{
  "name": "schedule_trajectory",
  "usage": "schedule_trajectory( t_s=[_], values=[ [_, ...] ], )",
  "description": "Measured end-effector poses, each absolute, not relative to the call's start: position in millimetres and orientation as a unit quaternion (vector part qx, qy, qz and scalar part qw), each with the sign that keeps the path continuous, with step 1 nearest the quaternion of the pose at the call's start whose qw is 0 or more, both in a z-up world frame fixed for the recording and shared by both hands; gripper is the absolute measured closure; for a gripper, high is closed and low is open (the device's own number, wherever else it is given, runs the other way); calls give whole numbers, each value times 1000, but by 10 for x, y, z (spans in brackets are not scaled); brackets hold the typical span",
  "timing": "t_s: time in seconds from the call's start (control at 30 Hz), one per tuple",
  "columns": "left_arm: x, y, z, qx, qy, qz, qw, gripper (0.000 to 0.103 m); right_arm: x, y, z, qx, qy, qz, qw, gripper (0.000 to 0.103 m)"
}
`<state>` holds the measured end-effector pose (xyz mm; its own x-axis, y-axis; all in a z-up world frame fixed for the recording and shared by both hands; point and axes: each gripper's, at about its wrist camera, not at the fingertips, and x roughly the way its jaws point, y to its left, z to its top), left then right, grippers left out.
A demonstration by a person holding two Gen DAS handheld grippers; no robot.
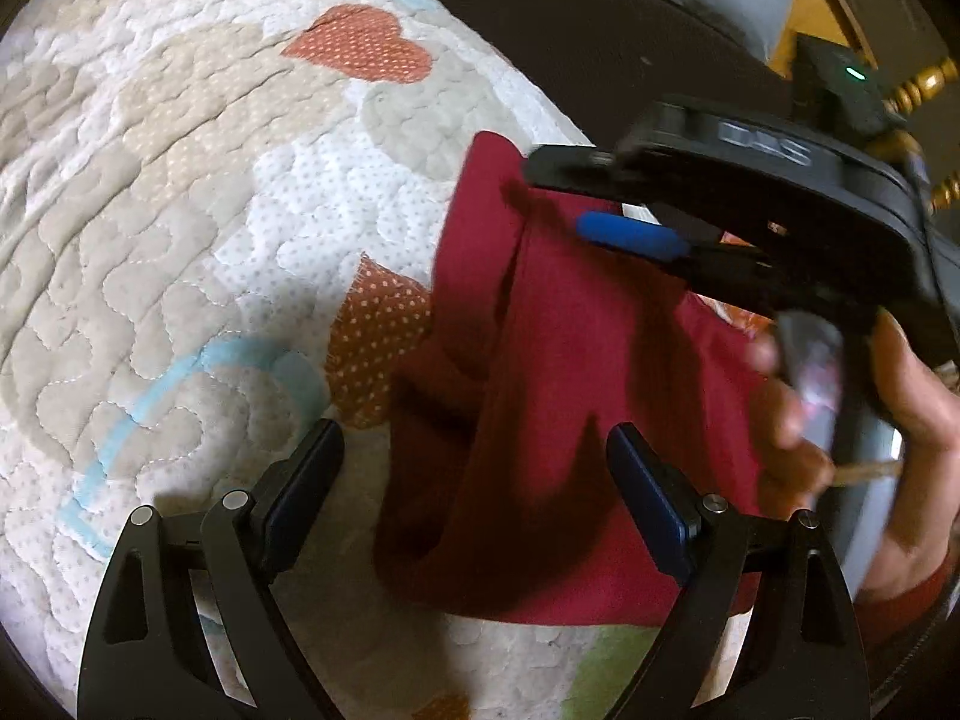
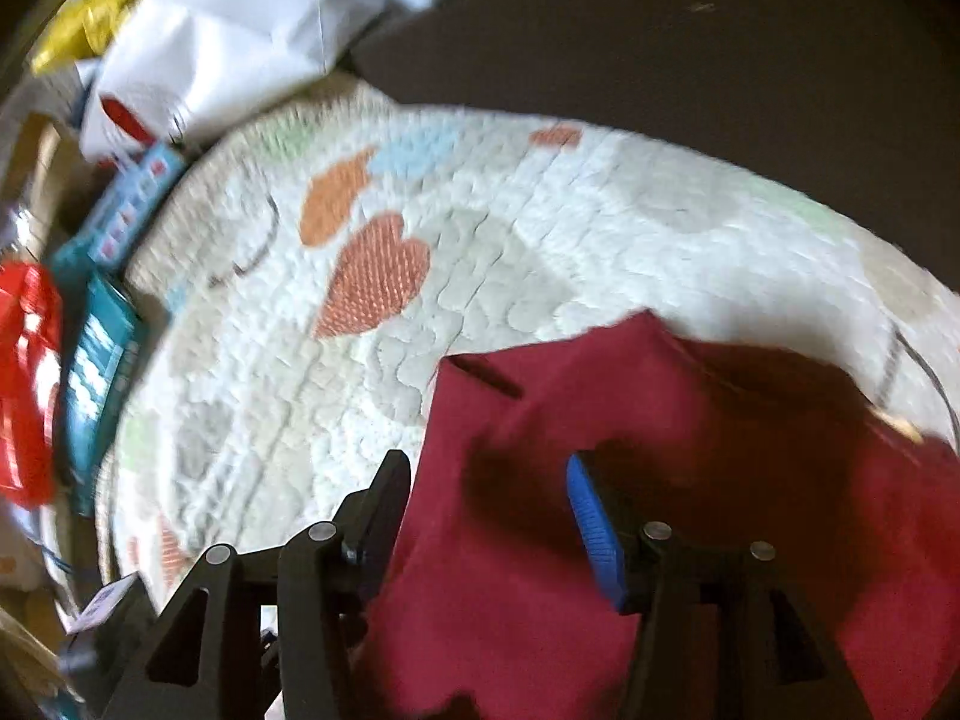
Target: Fold small clothes
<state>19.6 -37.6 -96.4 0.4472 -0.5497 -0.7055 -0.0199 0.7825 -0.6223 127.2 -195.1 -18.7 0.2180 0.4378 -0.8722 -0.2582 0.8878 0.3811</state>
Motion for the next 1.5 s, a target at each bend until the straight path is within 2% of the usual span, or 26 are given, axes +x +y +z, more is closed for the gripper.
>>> schedule_trajectory(
  t_s=[0.13, 0.2, 0.3, 0.33, 0.37, 0.4, 0.43, 0.47, 0.5, 0.57, 0.77, 0.87, 0.9, 1.03, 1.17, 1.23, 1.3, 1.37, 1.4, 1.5],
  values=[
    [189, -463, -950, -253, 497, -160, 814, 13, 1440, -1681, -379, 33, 619, 215, 755, 42],
    [194, -502, -947, -247, 495, -156, 819, 13, 1485, -1569, -400, 6, 622, 217, 752, 33],
    [197, -554, -945, -239, 490, -152, 824, 13, 1499, -1418, -487, -48, 624, 215, 750, 33],
    [192, -590, -935, -234, 489, -152, 827, 13, 1474, -1396, -492, -57, 616, 213, 756, 36],
    [191, -622, -926, -226, 488, -153, 829, 14, 1437, -1392, -492, -72, 606, 207, 765, 51],
    [177, -648, -909, -217, 486, -157, 832, 24, 1406, -1416, -484, -88, 595, 196, 774, 60],
    [162, -692, -886, -216, 482, -169, 832, 51, 1382, -1466, -461, -84, 588, 195, 780, 70],
    [152, -721, -865, -217, 483, -185, 828, 56, 1356, -1583, -415, -56, 583, 202, 785, 85],
    [125, -750, -824, -212, 479, -195, 829, 58, 1323, -1712, -367, -28, 580, 208, 787, 88],
    [41, -812, -681, -191, 453, -211, 845, 66, 1222, -1977, -189, 23, 553, 220, 803, 91],
    [-245, -1157, -75, -185, 385, -304, 852, 67, 750, -2841, 485, 100, 468, 214, 852, 92],
    [-373, -1562, 142, -165, 379, -359, 837, 67, 522, -3302, 656, 119, 447, 190, 866, 96],
    [-410, -1740, 162, -160, 386, -379, 826, 69, 441, -3467, 689, 126, 437, 188, 871, 96],
    [-463, -2397, 59, -112, 412, -414, 804, 70, 216, -4048, 588, 160, 429, 140, 878, 96],
    [-513, -2668, -149, -75, 447, -421, 786, 70, 79, -4497, 66, 193, 473, 81, 856, 96],
    [-544, -2604, -73, -67, 438, -427, 789, 70, 10, -4640, -112, 238, 479, 84, 841, 96],
    [-593, -2437, 36, -68, 430, -430, 791, 70, -89, -4749, -125, 269, 462, 87, 841, 89],
    [-569, -2276, 48, -73, 427, -425, 795, 70, -217, -4762, -103, 288, 440, 96, 845, 55],
    [-541, -2201, 21, -73, 430, -419, 797, 70, -275, -4749, -107, 302, 433, 102, 843, 49],
    [-570, -1955, -34, -74, 432, -401, 804, 70, -289, -4619, -182, 328, 435, 122, 830, 49]
  ],
)
